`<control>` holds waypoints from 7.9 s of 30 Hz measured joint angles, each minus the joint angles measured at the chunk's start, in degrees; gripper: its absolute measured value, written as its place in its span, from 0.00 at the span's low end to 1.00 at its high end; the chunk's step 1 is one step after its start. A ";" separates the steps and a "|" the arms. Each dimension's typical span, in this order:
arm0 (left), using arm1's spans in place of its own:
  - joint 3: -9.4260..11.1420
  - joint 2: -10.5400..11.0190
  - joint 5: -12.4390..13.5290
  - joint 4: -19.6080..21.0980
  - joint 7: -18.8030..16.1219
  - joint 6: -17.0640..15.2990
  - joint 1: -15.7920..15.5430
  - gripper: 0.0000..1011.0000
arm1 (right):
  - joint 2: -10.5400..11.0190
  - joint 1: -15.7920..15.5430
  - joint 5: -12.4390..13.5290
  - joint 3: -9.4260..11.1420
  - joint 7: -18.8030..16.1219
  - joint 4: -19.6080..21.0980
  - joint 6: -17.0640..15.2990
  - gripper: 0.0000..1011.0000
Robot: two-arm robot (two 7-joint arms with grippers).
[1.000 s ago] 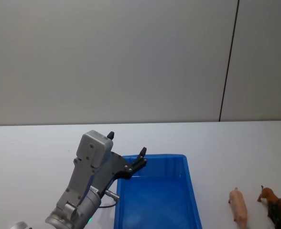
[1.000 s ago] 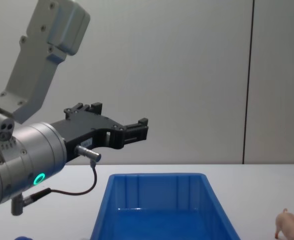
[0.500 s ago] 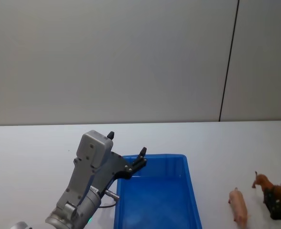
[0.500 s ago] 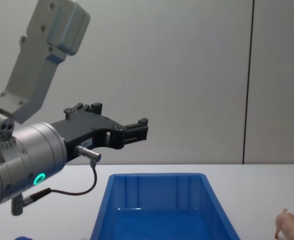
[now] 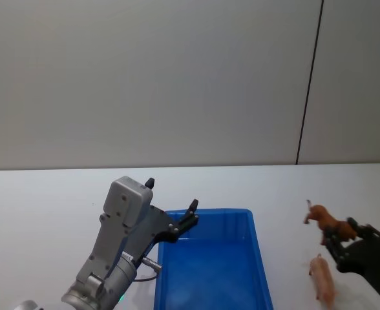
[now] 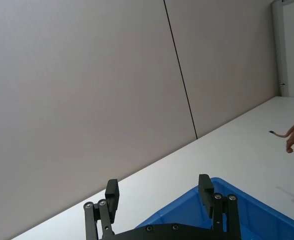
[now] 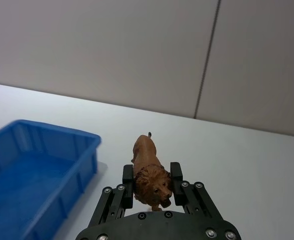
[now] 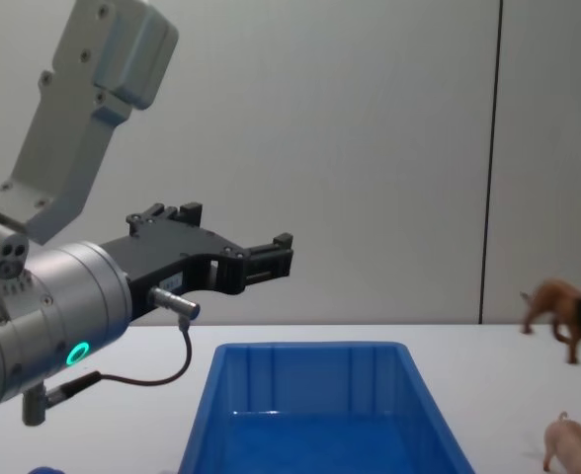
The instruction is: Pick up the two dolls from the table and place them into the box.
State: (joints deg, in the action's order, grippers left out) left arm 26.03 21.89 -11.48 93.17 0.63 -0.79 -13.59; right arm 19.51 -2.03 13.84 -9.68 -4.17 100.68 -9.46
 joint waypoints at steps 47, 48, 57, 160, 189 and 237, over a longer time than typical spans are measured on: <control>0.00 0.00 0.00 0.00 0.00 0.00 0.00 0.99 | -8.73 10.48 -1.75 -5.99 -12.79 -9.63 0.25 0.99; 0.00 0.00 0.00 0.00 0.00 0.00 0.00 0.99 | -8.58 10.27 -1.79 -5.91 -12.39 -9.36 0.19 0.99; 0.00 0.00 0.00 0.00 0.00 0.00 0.00 0.99 | -6.36 7.03 -1.92 -4.62 -6.79 -5.52 -0.98 0.99; 0.00 0.00 0.00 0.00 0.00 0.00 0.00 0.99 | -10.99 10.00 -2.52 -6.79 -16.44 -10.51 2.16 0.55; 0.00 0.00 0.00 0.00 0.00 0.00 0.00 0.99 | -7.98 5.65 -2.16 -4.38 -3.56 -6.91 1.27 0.99; -4.21 8.52 -13.16 11.25 -12.69 -15.48 11.64 0.99 | -5.18 1.64 -0.43 -2.21 2.84 -3.39 1.88 0.99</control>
State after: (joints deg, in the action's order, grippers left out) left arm 21.82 30.41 -24.65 104.42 -12.07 -16.27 -1.95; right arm 14.33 -0.39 13.41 -11.89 -1.34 97.28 -7.58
